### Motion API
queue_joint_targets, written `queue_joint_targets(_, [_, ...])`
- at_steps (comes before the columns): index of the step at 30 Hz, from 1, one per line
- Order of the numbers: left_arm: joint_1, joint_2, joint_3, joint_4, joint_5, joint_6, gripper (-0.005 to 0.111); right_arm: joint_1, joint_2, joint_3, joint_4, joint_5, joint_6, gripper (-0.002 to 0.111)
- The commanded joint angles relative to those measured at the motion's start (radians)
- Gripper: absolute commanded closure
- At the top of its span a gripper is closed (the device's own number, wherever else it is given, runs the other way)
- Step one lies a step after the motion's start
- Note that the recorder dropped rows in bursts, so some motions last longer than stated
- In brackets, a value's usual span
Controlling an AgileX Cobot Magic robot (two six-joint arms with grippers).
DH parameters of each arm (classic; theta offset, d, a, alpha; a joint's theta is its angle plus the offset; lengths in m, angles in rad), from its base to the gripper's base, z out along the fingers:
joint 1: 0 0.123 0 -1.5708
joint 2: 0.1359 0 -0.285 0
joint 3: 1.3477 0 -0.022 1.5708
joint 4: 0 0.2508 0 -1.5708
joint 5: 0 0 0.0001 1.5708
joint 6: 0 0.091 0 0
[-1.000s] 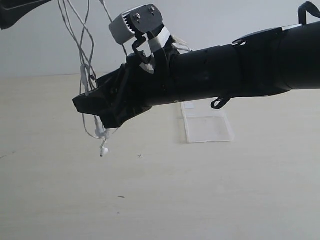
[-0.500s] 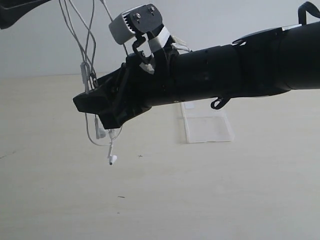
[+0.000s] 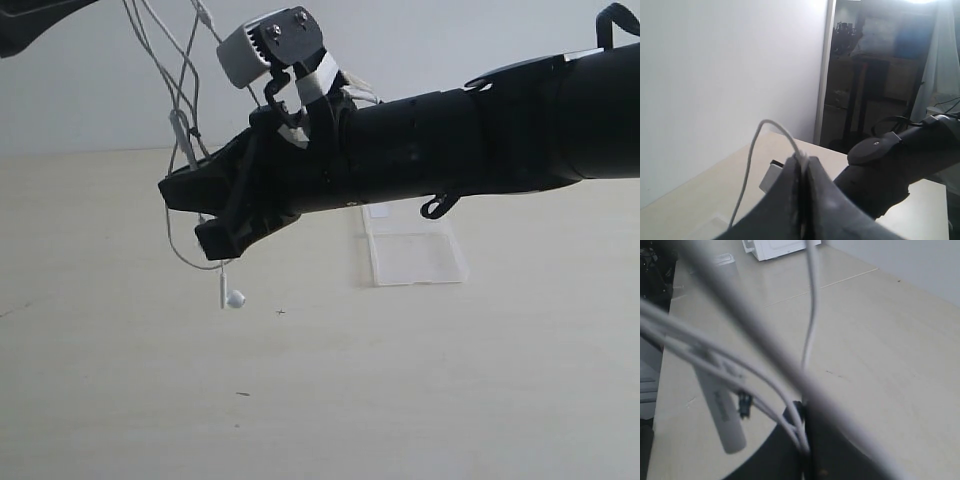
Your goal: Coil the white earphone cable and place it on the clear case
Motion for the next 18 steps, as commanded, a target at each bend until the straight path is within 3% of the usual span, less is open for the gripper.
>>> queue_joint_targets(1, [-0.003,0.001,-0.009,-0.018,0.001,0.002,0.107,-0.002,0.0,-0.004,0.009,0.006,-0.007,0.108])
queue_joint_targets(6, [-0.003,0.001,-0.009,-0.018,0.007,0.002,0.107,-0.002,0.0,-0.004,0.009,0.014,-0.007,0.104])
queue_joint_targets(13, [-0.003,0.001,-0.009,-0.012,0.044,0.002,0.107,-0.002,0.0,-0.004,0.009,0.02,-0.007,0.077])
queue_joint_targets(18, [-0.003,0.001,-0.009,-0.016,0.043,0.002,0.107,-0.002,0.0,-0.004,0.009,0.017,-0.007,0.063])
